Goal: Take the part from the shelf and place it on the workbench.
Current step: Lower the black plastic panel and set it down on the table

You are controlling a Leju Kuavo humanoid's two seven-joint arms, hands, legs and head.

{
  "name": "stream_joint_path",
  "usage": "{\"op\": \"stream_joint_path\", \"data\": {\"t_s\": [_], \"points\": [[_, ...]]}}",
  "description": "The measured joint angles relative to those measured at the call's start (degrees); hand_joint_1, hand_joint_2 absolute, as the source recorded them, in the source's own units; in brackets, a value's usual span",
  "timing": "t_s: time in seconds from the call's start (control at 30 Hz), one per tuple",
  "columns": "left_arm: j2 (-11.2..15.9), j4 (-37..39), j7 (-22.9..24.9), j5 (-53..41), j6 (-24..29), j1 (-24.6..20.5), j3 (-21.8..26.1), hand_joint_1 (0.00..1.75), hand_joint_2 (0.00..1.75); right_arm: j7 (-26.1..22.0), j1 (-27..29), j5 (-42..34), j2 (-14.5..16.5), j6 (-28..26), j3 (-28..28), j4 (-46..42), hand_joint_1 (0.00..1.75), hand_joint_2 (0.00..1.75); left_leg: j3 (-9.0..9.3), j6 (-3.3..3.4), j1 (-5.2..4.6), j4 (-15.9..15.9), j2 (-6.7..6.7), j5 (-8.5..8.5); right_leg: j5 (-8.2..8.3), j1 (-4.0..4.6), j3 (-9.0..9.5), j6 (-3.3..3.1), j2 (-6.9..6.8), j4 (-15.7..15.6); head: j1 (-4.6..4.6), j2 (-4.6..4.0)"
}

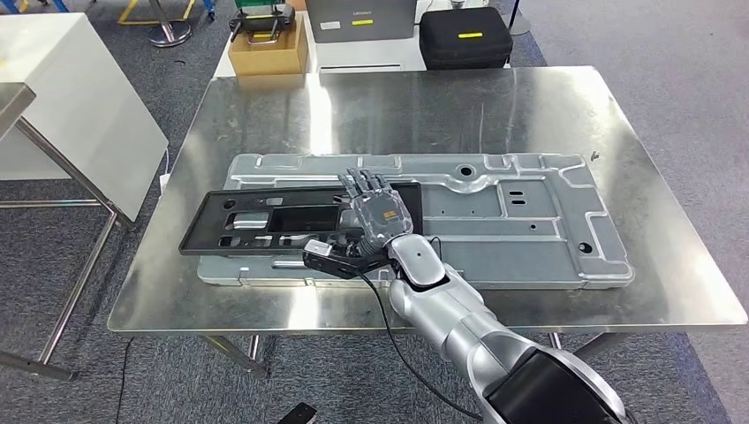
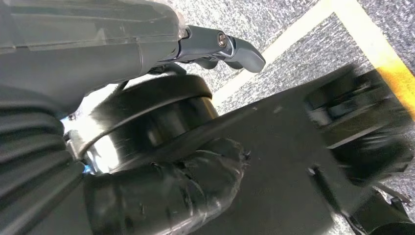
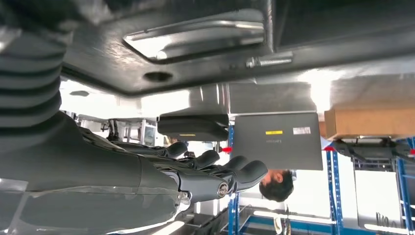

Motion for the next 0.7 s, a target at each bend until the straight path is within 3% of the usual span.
{"op": "stream_joint_path", "data": {"t_s": [0.03, 0.07, 0.13, 0.17, 0.23, 0.33, 0.4, 0.47, 0.5, 0.53, 0.57, 0.63, 0.7], "points": [[0.0, 0.0, 0.0, 0.0, 0.1, 0.1, 0.0, 0.0, 0.0, 0.0, 0.0, -0.1, 0.0, 0.2, 0.0, 0.0, 0.0, 0.0, -0.27, 0.1, -0.01, 0.5, 0.0, 0.45, -0.02, 0.11, 0.04, -0.03, 0.02, 0.0, 0.0, -0.01], [0.0, 0.0, 0.0, 0.1, 0.2, 0.1, 0.0, 0.0, 0.0, 0.0, 0.0, -0.3, 0.0, 0.3, -0.1, 0.1, 0.0, 0.0, 0.6, 0.3, -0.03, -1.3, 0.0, 1.92, -0.03, 0.2, 0.12, -0.04, 0.07, 0.0, 0.0, -0.01], [0.0, 0.0, 0.2, 0.2, 0.4, 0.1, 0.0, 0.0, 0.0, -0.1, -0.1, -0.7, 0.0, 0.5, -0.3, 0.1, 0.0, 0.0, 4.33, 1.01, -0.23, -9.0, 0.0, 5.62, -0.09, 0.35, 0.32, 0.02, 0.17, 0.0, 0.01, -0.01], [0.0, 0.0, 0.3, 0.3, 0.5, 0.0, 0.0, 0.0, 0.0, -0.1, -0.2, -0.8, 0.0, 0.6, -0.4, 0.1, 0.0, 0.0, 5.96, 1.32, -0.4, -12.4, 0.0, 6.69, -0.12, 0.45, 0.31, 0.15, 0.2, 0.1, 0.02, -0.01], [0.0, 0.0, 0.5, 0.4, 0.5, 0.0, 0.1, 0.0, 0.0, -0.2, -0.4, -0.9, 0.0, 0.8, -0.7, 0.1, 0.0, 0.0, 7.27, 1.68, -0.75, -15.2, -0.03, 6.96, -0.09, 0.48, 0.2, 0.63, 0.18, 0.0, 0.01, -0.01], [0.0, 0.0, 0.5, 0.4, 0.5, 0.1, 0.1, 0.0, 0.0, -0.2, -0.5, -1.0, 0.0, 1.0, -0.9, 0.1, 0.0, 0.0, 7.61, 2.28, -0.63, -16.0, 0.03, 7.47, -0.49, 0.32, 0.09, 1.62, 0.1, 0.3, 0.01, 0.0], [0.0, 0.0, 0.6, 0.5, 0.5, 0.0, 0.1, 0.0, 0.0, -0.2, -0.6, -1.0, 0.0, 1.1, -1.0, 0.1, 0.0, 0.0, 7.83, 2.82, -0.35, -16.6, 0.19, 7.99, -3.07, 0.26, -1.44, 2.13, 0.07, 3.9, 0.04, -0.01], [0.0, 0.0, 0.7, 0.7, 0.5, 0.0, 0.2, 0.0, 0.0, -0.2, -0.6, -1.3, 0.0, 1.2, -1.0, 0.2, 0.0, 0.0, 7.69, 2.99, -0.39, -16.5, 0.28, 8.15, -6.81, 0.14, -4.63, 2.49, 0.08, 11.1, 0.06, -0.01], [0.0, 0.0, 0.8, 0.8, 0.6, 0.0, 0.3, 0.0, 0.0, -0.2, -0.5, -1.4, -0.1, 1.3, -1.1, 0.3, 0.0, 0.0, 7.57, 3.0, -0.4, -16.4, 0.3, 8.15, -7.77, 0.04, -5.89, 2.64, 0.07, 13.9, 0.06, -0.01], [0.0, 0.0, 0.8, 0.9, 0.6, 0.0, 0.4, 0.0, 0.0, -0.2, -0.4, -1.5, -0.2, 1.4, -1.2, 0.4, 0.0, 0.0, 7.43, 3.0, -0.4, -16.2, 0.3, 8.15, -7.7, -0.06, -6.36, 2.74, 0.06, 15.1, 0.05, -0.01], [0.0, 0.0, 0.9, 0.9, 0.6, 0.1, 0.4, 0.0, 0.0, -0.2, -0.4, -1.6, -0.2, 1.4, -1.2, 0.5, 0.0, 0.0, 7.3, 2.98, -0.4, -16.0, 0.29, 8.13, -6.56, -0.18, -5.75, 2.78, 0.05, 14.0, 0.05, -0.01], [0.0, 0.0, 1.0, 0.9, 0.7, 0.0, 0.5, 0.0, 0.0, -0.2, -0.4, -1.7, -0.3, 1.4, -1.3, 0.6, 0.0, 0.0, 7.06, 2.81, -0.4, -15.6, 0.25, 8.05, -3.1, -0.37, -2.08, 2.67, -0.01, 6.9, 0.05, -0.01], [-0.1, 0.0, 1.0, 0.9, 0.6, 0.0, 0.5, 0.0, 0.0, -0.3, -0.6, -1.8, -0.2, 1.5, -1.4, 0.6, 0.0, 0.0, 6.77, 2.29, -0.58, -15.3, 0.19, 8.1, -1.07, -0.23, 0.62, 2.29, 0.02, 1.3, 0.04, 0.0]]}}
